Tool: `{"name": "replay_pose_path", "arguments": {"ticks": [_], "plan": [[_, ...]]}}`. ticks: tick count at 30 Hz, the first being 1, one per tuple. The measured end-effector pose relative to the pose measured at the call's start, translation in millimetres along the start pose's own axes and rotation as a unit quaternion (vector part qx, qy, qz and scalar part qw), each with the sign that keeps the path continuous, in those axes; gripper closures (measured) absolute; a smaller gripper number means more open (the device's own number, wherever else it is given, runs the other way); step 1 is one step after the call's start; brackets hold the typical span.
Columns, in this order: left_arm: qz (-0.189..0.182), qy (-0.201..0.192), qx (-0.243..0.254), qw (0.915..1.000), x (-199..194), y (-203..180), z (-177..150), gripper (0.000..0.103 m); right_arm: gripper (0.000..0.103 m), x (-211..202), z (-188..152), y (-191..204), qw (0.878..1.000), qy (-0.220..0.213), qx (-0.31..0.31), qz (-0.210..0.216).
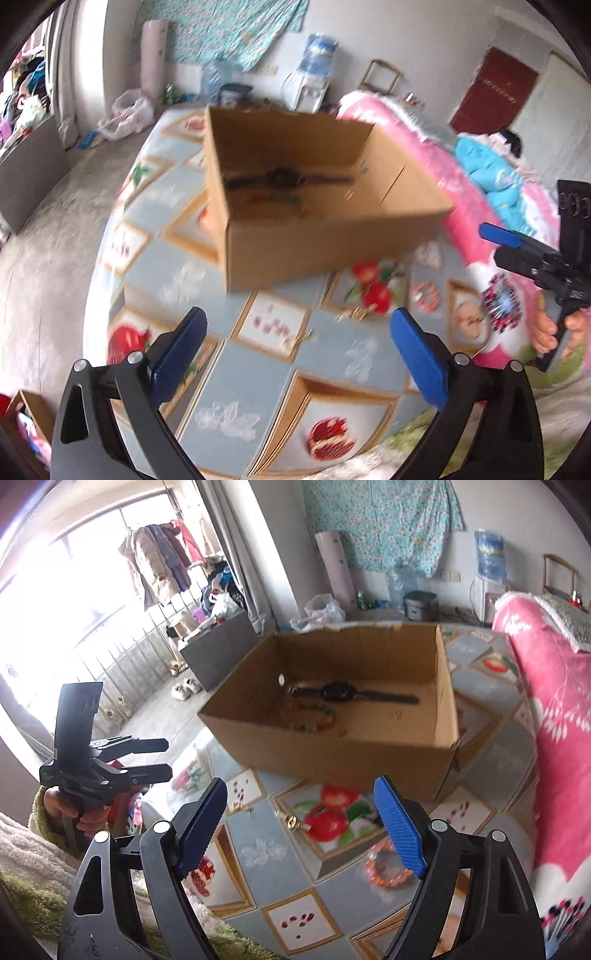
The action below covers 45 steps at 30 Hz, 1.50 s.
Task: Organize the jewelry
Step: 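Withdraw the right gripper from the box back toward the gold chain pieces, then lower the right gripper to the gold spring-link chain charm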
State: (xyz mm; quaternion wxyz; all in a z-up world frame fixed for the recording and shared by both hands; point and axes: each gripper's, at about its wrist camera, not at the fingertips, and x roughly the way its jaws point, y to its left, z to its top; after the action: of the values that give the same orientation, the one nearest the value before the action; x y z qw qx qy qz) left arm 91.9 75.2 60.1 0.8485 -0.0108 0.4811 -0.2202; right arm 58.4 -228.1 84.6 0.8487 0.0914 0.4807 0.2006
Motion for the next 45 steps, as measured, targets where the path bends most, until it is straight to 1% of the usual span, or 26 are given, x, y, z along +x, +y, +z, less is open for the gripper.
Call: {"name": "replay_pose_path", "arguments": {"ticks": [2,5,6,8,10,12,13,16,19,20,21,24,33,36,39,40,42,45], "plan": [[0.033,0.029,-0.003,0.999,22,5,-16,0.006,0.025,25,-18,7,0.999,0.041,0.003,-0.019],[0.063,0.065,-0.004,0.9959,55,11,-40,0.006,0.025,57,-41,17,0.994,0.091,-0.004,-0.055],[0.067,0.071,-0.004,0.9952,62,14,-44,0.006,0.025,66,-46,18,0.993,0.101,-0.003,-0.058],[0.077,0.083,-0.001,0.9935,73,14,-50,0.006,0.025,84,-57,22,0.989,0.13,-0.008,-0.077],[0.093,0.076,0.017,0.9927,75,10,-53,0.006,0.025,96,-63,25,0.985,0.145,-0.014,-0.088],[0.105,0.074,0.032,0.9912,77,7,-55,0.006,0.025,101,-64,29,0.983,0.15,-0.023,-0.102],[0.113,0.07,0.044,0.9901,78,5,-58,0.005,0.022,105,-65,30,0.981,0.152,-0.03,-0.113],[0.112,0.052,0.047,0.9912,75,2,-63,0.005,0.021,114,-70,36,0.974,0.167,-0.054,-0.14],[0.11,0.047,0.054,0.9914,73,2,-66,0.005,0.014,116,-74,40,0.972,0.169,-0.066,-0.152],[0.108,0.048,0.056,0.9914,73,1,-66,0.005,0.012,118,-74,39,0.971,0.172,-0.061,-0.151],[0.107,0.049,0.057,0.9914,72,1,-66,0.005,0.008,119,-73,37,0.971,0.177,-0.054,-0.15],[0.107,0.052,0.058,0.9912,71,0,-68,0.005,0.008,120,-73,35,0.97,0.18,-0.05,-0.157],[0.105,0.037,0.059,0.992,66,0,-76,0.005,0.008,122,-74,28,0.971,0.174,-0.045,-0.16],[0.105,0.043,0.058,0.9918,67,1,-75,0.005,0.008,120,-78,31,0.971,0.172,-0.051,-0.156],[0.105,0.039,0.059,0.992,66,2,-75,0.005,0.008,118,-77,29,0.97,0.178,-0.046,-0.159],[0.105,0.037,0.059,0.9921,66,2,-75,0.005,0.009,114,-74,30,0.972,0.17,-0.044,-0.158],[0.104,0.037,0.059,0.9921,66,3,-74,0.005,0.011,105,-64,35,0.98,0.132,-0.051,-0.142],[0.104,0.036,0.059,0.9921,66,3,-74,0.005,0.022,100,-52,43,0.984,0.097,-0.073,-0.13]]}}
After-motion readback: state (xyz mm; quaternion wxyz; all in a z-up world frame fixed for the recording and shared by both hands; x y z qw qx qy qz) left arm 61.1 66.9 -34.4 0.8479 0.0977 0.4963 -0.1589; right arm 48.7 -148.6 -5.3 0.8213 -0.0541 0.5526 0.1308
